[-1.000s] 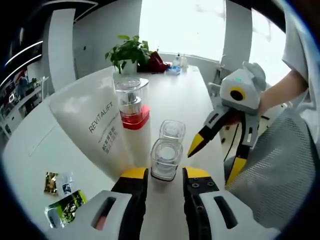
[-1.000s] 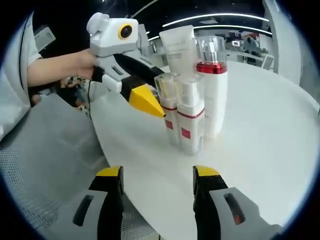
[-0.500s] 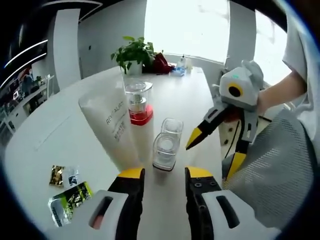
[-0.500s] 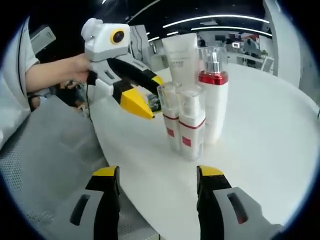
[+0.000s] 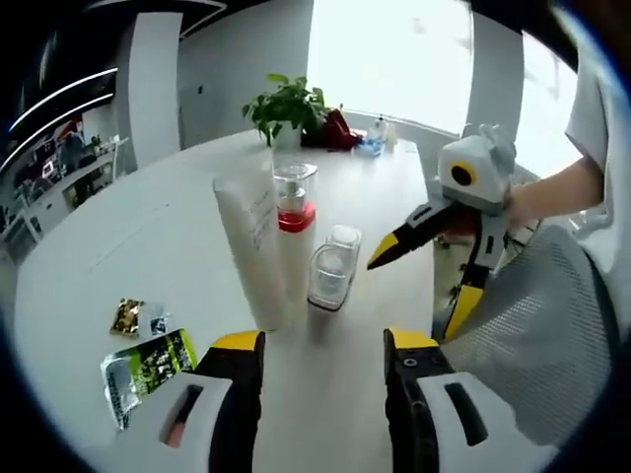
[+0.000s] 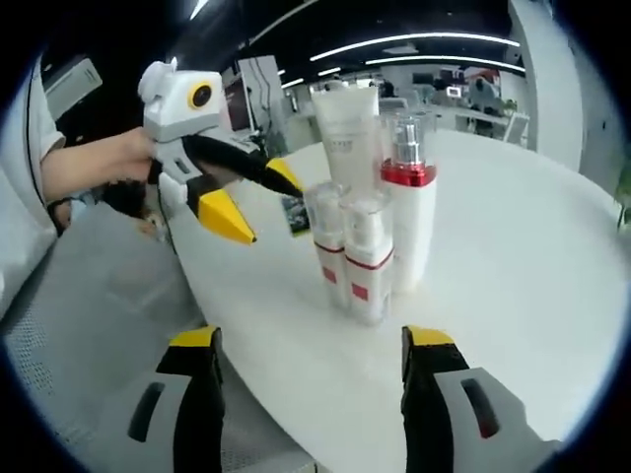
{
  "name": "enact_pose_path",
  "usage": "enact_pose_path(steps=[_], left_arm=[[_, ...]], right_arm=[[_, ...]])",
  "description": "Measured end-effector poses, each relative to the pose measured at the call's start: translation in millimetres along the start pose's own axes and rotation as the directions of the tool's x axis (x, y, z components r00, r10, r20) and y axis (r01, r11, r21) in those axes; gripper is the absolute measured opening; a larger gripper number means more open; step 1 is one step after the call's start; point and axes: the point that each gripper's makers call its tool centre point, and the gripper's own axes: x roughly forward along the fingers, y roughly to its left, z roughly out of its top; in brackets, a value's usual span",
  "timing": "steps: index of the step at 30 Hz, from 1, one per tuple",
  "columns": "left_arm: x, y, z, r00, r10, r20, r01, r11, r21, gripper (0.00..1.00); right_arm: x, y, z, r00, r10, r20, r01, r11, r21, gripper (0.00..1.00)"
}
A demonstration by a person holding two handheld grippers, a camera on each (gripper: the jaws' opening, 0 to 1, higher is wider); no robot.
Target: Arrange the skincare products in the storage area until every visible bottle or jar stands upright without overlapping.
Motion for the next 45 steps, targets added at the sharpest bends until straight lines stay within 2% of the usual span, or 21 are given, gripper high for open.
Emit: enact_pose_path(steps=[9,16,21,23,28,36,42,45], left_arm=[[-24.1,6.0,-11.0,0.997,0.071,0.006,-0.071,0.996,-0.059,0.61],[-50.6,15.7,-24.5,0.991,0.135,0.012,-0.133,0.984,-0.118,0.69],[-72.5,23.1,-38.9,0.976,0.217,0.002,-0.213,0.962,-0.167,0.78],[-82.9,28.7,-47.0,0.972,0.234,-0.006,-0.231,0.956,-0.182,0.81],[-100.8,29.1,-58.1,0.961,0.275,-0.017,-0.272,0.937,-0.221,0.84],[-120.7,32.1,-65.5,0.945,0.326,-0.023,-0.32,0.908,-0.272,0.91],[-132.5,31.8,-73.8,0.937,0.348,-0.031,-0.341,0.893,-0.292,0.94],[-140.1,31.1,-78.3,0.928,0.37,-0.039,-0.364,0.881,-0.302,0.99]], right_arm=[[-4.8,-3.5,11.6,0.999,-0.043,0.028,0.043,0.999,0.021,0.87],[-7.4,-0.1,16.2,0.997,-0.052,0.052,0.05,0.998,0.039,0.89],[-10.8,2.2,17.9,0.997,-0.054,0.057,0.052,0.998,0.045,0.89],[-13.2,3.4,19.5,0.996,-0.06,0.065,0.056,0.997,0.052,0.89],[-18.5,2.7,27.0,0.992,-0.075,0.098,0.067,0.994,0.089,0.9],[-23.1,8.9,38.8,0.989,-0.093,0.114,0.083,0.992,0.09,0.92],[-27.4,13.7,42.4,0.987,-0.097,0.126,0.085,0.992,0.098,0.92],[-28.9,15.8,41.6,0.987,-0.101,0.126,0.088,0.991,0.105,0.92]])
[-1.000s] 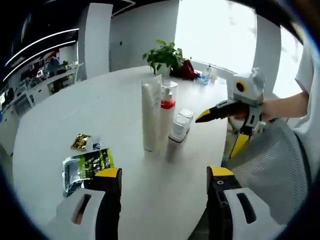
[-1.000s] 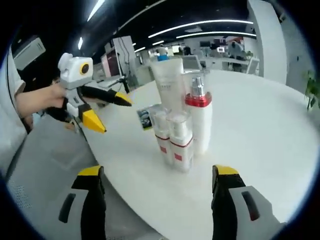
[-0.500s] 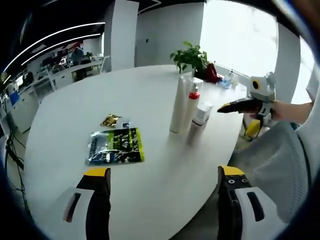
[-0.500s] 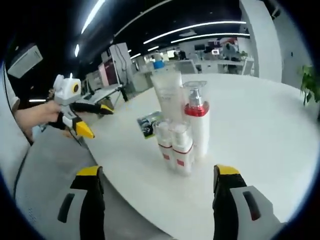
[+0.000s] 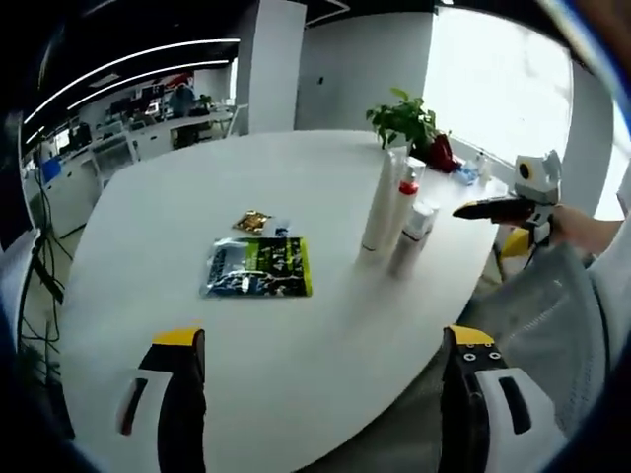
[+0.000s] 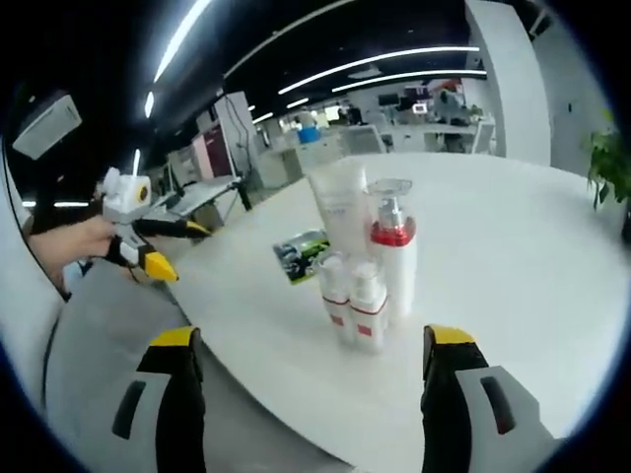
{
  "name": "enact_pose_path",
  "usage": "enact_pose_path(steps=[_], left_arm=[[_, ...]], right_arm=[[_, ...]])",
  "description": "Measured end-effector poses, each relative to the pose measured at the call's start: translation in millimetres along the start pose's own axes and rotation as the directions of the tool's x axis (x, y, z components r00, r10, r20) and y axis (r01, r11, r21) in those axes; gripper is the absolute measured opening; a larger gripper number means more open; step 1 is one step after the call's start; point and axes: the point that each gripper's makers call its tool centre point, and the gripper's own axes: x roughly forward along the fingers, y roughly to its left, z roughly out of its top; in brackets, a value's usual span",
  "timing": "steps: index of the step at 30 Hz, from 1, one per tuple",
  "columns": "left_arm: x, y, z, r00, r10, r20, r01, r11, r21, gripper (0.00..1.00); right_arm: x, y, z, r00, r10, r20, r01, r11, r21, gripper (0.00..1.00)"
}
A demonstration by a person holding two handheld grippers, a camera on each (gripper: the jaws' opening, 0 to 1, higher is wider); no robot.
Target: Arrange the skincare products in the storage area until every visible bottle or jar stands upright without overlapping.
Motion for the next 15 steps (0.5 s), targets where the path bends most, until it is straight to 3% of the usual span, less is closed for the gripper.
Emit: enact_pose_path(steps=[15], left_arm=[[-35.7,30.9,-24.2,0.999,0.052,0.001,-0.052,0.997,-0.063,0.99]], right_arm=[[0.5,15.4,2.4,1.0,-0.021,0.015,0.021,1.0,0.019,0.9]])
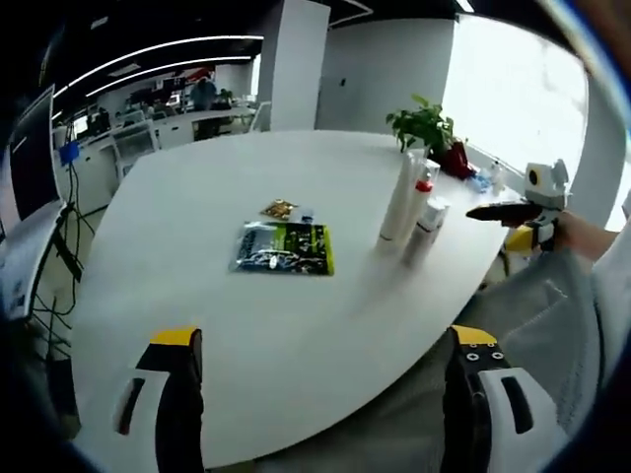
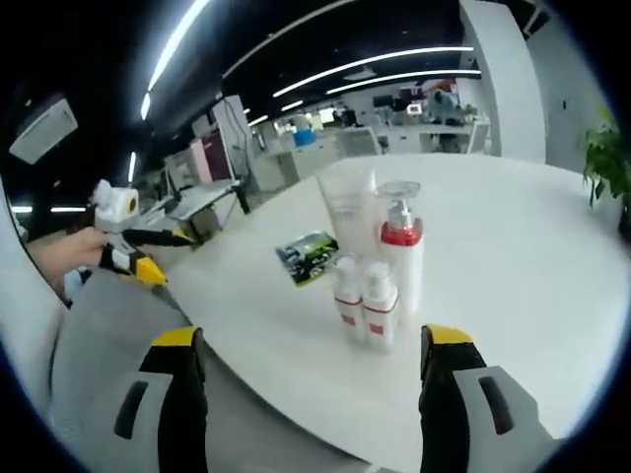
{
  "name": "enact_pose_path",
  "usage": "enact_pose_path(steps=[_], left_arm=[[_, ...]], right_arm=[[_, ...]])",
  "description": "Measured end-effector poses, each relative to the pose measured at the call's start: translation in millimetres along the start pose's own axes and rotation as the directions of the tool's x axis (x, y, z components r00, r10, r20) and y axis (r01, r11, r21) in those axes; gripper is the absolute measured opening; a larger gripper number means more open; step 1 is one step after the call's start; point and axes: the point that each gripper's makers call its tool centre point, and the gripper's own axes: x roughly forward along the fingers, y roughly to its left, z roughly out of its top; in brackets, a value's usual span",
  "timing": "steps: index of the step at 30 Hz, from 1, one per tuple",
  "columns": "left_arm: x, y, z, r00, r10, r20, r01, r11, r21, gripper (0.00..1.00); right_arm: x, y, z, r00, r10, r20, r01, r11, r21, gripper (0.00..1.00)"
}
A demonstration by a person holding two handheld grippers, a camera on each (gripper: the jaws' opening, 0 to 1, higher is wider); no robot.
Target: Arrange the skincare products in the storage area until every visible bottle or jar stands upright without overlapping.
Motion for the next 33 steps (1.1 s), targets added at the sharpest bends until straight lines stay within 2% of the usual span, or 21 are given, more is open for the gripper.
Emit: enact_pose_path(steps=[2,7,12,20,26,33], left_arm=[[-2.0,2.2,0.0,1.0,0.004,-0.001,-0.004,1.0,-0.007,0.99],[-1.0,3.9,1.3,1.0,0.01,-0.006,-0.01,1.0,0.022,0.99],[-0.7,3.4,1.2,1.0,-0.002,0.004,0.002,1.0,0.007,0.98],[1.3,2.0,-0.3,0.999,-0.033,0.0,0.033,0.999,0.004,0.98],[4.8,3.2,-7.3,0.998,-0.049,-0.032,0.05,0.999,0.012,0.97],[10.3,4.3,-1.5,0.997,-0.064,-0.049,0.064,0.998,0.006,0.95]], right_arm=[[-0.5,5.6,0.1,1.0,-0.006,0.001,0.006,1.0,0.0,0.9],[-2.9,3.8,4.3,1.0,-0.022,0.003,0.022,1.0,-0.009,0.9],[-4.4,-1.4,9.1,0.999,-0.039,0.018,0.039,0.999,0.0,0.9],[-1.3,-1.3,7.5,0.998,-0.058,0.002,0.058,0.998,-0.005,0.89],[-3.8,-6.8,7.7,0.997,-0.082,0.001,0.082,0.997,0.007,0.89],[-8.9,-5.6,12.1,0.995,-0.103,0.0,0.103,0.994,0.025,0.89]])
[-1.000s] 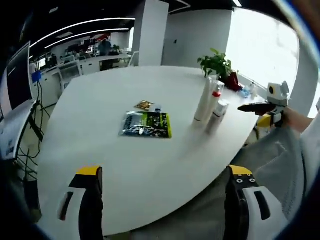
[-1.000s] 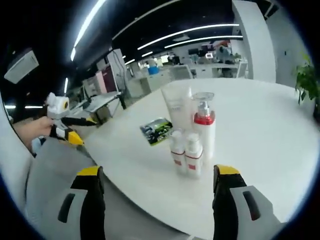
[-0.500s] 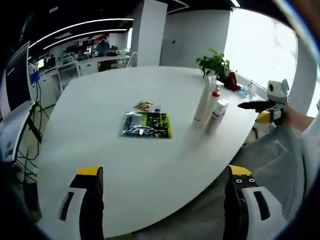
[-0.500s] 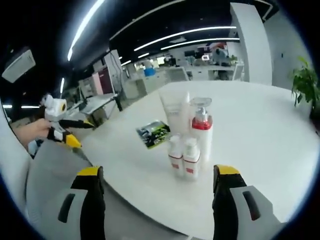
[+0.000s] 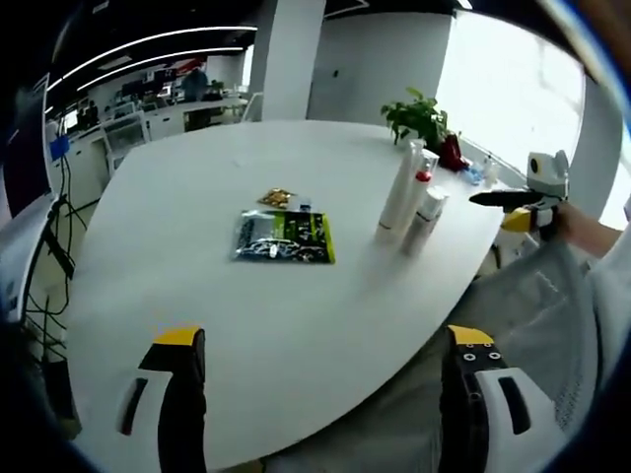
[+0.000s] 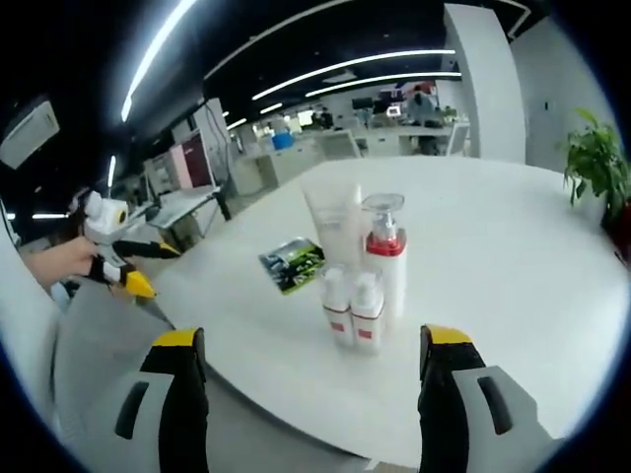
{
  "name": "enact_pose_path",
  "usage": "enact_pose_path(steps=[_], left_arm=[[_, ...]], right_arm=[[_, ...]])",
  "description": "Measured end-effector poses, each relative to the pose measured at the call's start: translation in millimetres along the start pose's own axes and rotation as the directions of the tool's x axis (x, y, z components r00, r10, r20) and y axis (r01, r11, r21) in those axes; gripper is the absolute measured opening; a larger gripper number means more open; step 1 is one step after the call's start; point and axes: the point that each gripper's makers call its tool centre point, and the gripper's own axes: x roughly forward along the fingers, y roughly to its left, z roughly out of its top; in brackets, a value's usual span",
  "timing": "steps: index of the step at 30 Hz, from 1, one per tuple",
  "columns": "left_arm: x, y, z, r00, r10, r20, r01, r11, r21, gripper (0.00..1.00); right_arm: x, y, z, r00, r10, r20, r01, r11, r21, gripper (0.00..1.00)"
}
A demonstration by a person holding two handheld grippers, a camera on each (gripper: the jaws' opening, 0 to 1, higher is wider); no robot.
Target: Arrange the skincare products in the storage area until every visible bottle or jar stands upright without overlapping.
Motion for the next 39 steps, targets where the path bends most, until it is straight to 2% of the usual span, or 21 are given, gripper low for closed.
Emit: enact_pose_path(steps=[4,13,19,22,25,29,33,39], left_arm=[[3.0,-0.1,5.3,1.0,-0.005,-0.011,0.005,1.0,0.004,0.92],[12.2,16.6,7.5,0.997,-0.007,-0.07,0.007,1.0,-0.006,0.84],[20.0,25.2,8.0,0.995,-0.006,-0.097,0.006,1.0,0.0,0.84],[26.2,28.1,10.1,0.994,-0.011,-0.11,0.011,1.0,0.0,0.84],[31.7,35.8,12.8,0.994,0.023,-0.11,-0.025,1.0,-0.016,0.8],[40.9,43.6,14.8,0.994,0.023,-0.104,-0.033,0.995,-0.089,0.78],[48.2,49.2,17.6,0.992,0.057,-0.11,-0.064,0.996,-0.061,0.73],[65.3,48.6,20.9,0.99,0.05,-0.13,-0.062,0.994,-0.091,0.71]], right_arm=[[-4.1,1.2,2.8,1.0,-0.019,0.008,0.019,1.0,0.009,0.89],[-11.9,7.9,14.9,0.998,-0.048,0.035,0.047,0.998,0.029,0.89],[-16.2,19.2,24.3,0.997,-0.048,0.055,0.046,0.999,0.025,0.89],[-13.7,16.5,18.9,0.998,-0.057,0.036,0.057,0.998,0.007,0.89],[-13.3,12.5,15.7,0.997,-0.065,0.031,0.064,0.998,0.012,0.89],[-15.1,9.6,12.9,0.996,-0.078,0.032,0.077,0.997,0.031,0.88],[-15.0,7.8,10.7,0.996,-0.089,0.026,0.088,0.995,0.042,0.88],[-14.4,5.9,10.0,0.995,-0.098,0.024,0.096,0.993,0.064,0.88]])
